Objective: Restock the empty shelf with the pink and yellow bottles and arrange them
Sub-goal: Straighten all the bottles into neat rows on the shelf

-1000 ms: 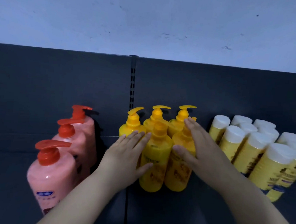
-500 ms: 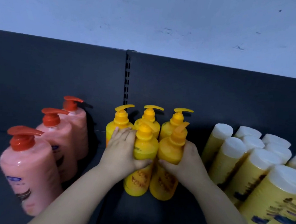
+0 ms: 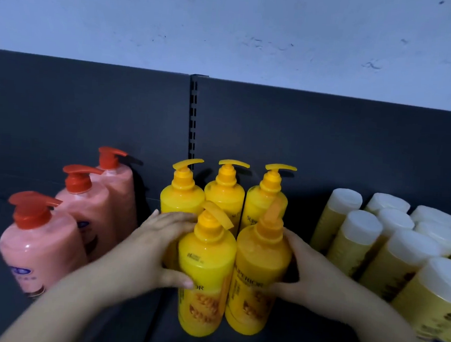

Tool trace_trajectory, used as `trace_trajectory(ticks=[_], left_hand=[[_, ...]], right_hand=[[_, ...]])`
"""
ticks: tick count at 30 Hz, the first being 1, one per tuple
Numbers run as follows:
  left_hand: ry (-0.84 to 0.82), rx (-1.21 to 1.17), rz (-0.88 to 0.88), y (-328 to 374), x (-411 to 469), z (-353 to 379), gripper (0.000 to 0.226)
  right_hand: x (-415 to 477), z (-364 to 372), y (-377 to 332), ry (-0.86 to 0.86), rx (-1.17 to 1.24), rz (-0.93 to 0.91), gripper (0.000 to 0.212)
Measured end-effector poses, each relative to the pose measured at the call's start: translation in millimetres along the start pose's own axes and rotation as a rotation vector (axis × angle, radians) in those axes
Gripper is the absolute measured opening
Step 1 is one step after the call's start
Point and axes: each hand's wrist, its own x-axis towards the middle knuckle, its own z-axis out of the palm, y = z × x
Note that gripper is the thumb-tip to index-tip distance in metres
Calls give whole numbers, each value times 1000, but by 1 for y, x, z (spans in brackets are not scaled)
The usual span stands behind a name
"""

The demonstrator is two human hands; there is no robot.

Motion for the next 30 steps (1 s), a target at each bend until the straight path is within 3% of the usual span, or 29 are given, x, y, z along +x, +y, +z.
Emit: trace_trajectory(ticks=[2,5,7,11,12,14,17,24,30], left_hand=[[-1,20,-39,-7,2,-24,76],[237,128,-159,-15,20,-47,64],[246,121,-276,-20,40,-53,70],[-20,-123,-415,-30,71,-36,93],[-23,-187,-424,-32,73,-28,91],[33,-263,-445,-37,75,-13,91],[100,-175,-445,-41,75,-5,91],[-77,-276,-290,-31,59,-16,75],[-116,-325,-253,-29,58,-18,75]], right_hand=[[-7,-23,-2,-26,36,23,92],[1,-53,-15,278,76,8,74],[24,-62,-19,392,9,52,70],[78,-48,-18,243,-190,258,66],[86,-40,-18,225,-156,273,63],[98,-29,-20,238,-69,285,76],[106,-23,-18,283,-39,290,93],[112,-22,-15,267,-109,308,96],[109,-21,-6,268,49,231,94]])
